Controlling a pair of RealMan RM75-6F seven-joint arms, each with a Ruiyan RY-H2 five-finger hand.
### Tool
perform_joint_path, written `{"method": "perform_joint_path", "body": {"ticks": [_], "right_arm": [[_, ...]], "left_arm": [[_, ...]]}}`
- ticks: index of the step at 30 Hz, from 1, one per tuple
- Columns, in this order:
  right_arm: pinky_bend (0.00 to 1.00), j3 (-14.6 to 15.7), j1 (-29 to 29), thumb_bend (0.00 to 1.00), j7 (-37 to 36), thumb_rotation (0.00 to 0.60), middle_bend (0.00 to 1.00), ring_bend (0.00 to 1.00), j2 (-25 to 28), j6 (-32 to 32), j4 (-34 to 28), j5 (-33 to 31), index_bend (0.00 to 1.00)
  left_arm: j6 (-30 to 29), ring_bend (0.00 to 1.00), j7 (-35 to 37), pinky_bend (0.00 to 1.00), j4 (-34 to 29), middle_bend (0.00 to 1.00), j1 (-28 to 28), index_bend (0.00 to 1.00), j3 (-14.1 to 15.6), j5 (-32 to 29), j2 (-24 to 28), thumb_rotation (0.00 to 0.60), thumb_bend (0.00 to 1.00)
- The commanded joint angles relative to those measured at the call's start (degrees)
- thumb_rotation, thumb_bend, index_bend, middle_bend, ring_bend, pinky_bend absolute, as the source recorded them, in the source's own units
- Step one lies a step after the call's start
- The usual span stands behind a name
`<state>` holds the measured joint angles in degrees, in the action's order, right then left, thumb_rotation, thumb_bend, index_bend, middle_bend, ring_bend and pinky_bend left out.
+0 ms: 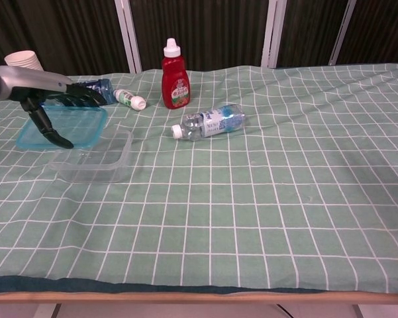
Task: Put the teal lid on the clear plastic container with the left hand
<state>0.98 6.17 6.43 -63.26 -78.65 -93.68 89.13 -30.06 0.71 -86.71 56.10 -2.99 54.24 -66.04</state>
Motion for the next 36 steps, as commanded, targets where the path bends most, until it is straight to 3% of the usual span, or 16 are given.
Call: {"method": "perform_joint_path", "body": {"ticks": [1, 21, 36], "right_arm": [[0.0, 0.1, 0.02, 0.19, -0.22, 0.6, 0.0, 0.0, 0.12, -0.03, -0.04, 0.2, 0.0], [0.0, 0.81, 0.21, 0.19, -0.95, 0.6, 0.0, 0.0, 0.47, 0.08, -0.01, 1.43, 0.0], [0.0, 1.03, 0.15, 0.19, -1.48, 0.6, 0.0, 0.0, 0.71, -0.18, 0.01, 1.87, 0.0]], "left_arm": [[-0.5, 0.56, -3.8, 0.68, -0.4, 0.67, 1.97, 0.03, 0.8, -3.68, -1.69, 0.6, 0.25], [-7.67, 0.56, -15.67, 0.68, -2.49, 0.67, 5.78, 0.03, 3.4, -17.39, -6.57, 0.6, 0.24], [-7.83, 0.56, -17.41, 0.69, -2.04, 0.67, 6.69, 0.03, 3.4, -20.22, -7.86, 0.6, 0.25]]}}
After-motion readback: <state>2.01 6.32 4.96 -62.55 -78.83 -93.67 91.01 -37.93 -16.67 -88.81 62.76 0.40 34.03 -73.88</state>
